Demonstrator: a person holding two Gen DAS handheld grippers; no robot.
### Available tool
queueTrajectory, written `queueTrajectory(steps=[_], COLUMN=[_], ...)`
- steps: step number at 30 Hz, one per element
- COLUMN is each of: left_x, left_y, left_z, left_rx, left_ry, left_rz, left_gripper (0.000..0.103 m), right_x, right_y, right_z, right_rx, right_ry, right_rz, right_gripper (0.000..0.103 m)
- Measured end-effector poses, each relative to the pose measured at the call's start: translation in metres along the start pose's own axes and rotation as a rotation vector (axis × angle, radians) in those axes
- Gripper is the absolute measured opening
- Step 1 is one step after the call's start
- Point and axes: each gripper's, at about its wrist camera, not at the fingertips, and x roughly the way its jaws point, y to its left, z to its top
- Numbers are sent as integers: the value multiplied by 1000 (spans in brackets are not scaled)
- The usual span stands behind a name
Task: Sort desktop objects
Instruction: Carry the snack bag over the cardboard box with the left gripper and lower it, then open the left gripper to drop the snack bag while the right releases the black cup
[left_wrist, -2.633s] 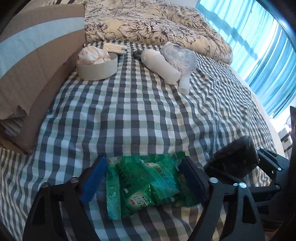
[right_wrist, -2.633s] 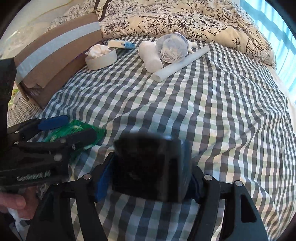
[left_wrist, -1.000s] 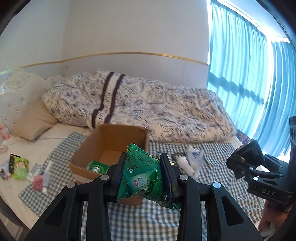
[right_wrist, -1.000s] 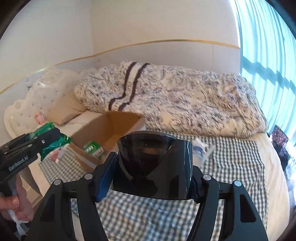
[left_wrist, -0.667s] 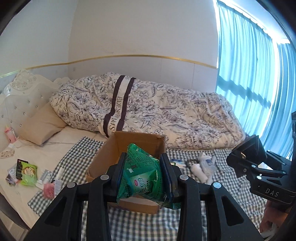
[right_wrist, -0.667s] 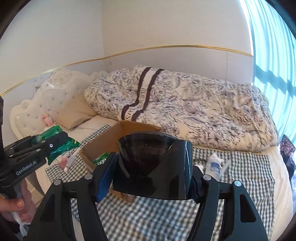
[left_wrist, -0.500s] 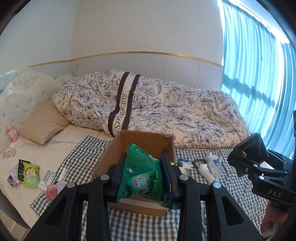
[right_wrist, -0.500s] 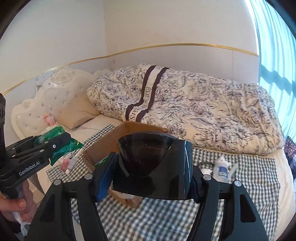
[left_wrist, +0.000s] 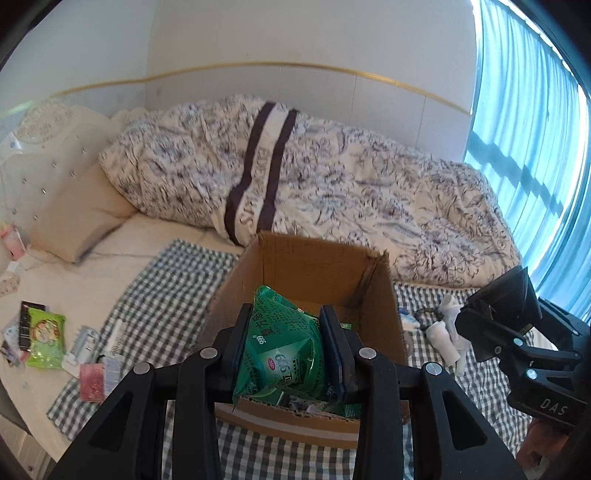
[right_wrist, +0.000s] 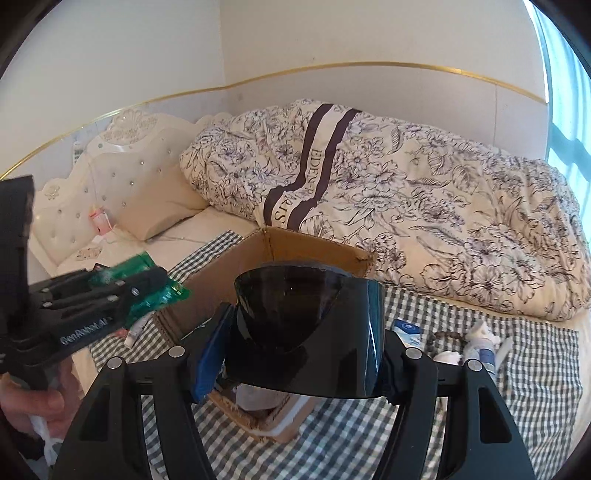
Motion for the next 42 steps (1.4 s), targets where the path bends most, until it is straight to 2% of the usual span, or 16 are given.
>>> queueTrajectory(steps=[13, 17, 22, 26, 28, 35, 42], left_x=[82, 99, 113, 117, 116, 100, 63], left_y=[20, 24, 24, 24, 26, 26, 10], left_z=[-2, 0, 2, 6, 8, 18, 32], left_rx=[9, 12, 24, 26, 9, -7, 13], left_ry=[164, 178, 183, 178, 172, 138, 77], left_rz=[4, 9, 19, 35, 34, 38, 38], left_gripper=[36, 36, 45, 65, 65, 65, 65], right_x=[78, 95, 111, 114, 113, 99, 65], right_y=[17, 25, 29, 30, 29, 29, 29], right_z=[-5, -11, -17, -21, -21, -16, -8], right_rx=[-76, -106, -121, -138, -142, -124, -108], right_ry=[107, 134, 153, 135, 125, 91, 41], right_rz=[26, 27, 26, 16, 14, 18, 17], right_gripper=[66, 66, 66, 69, 77, 77, 77])
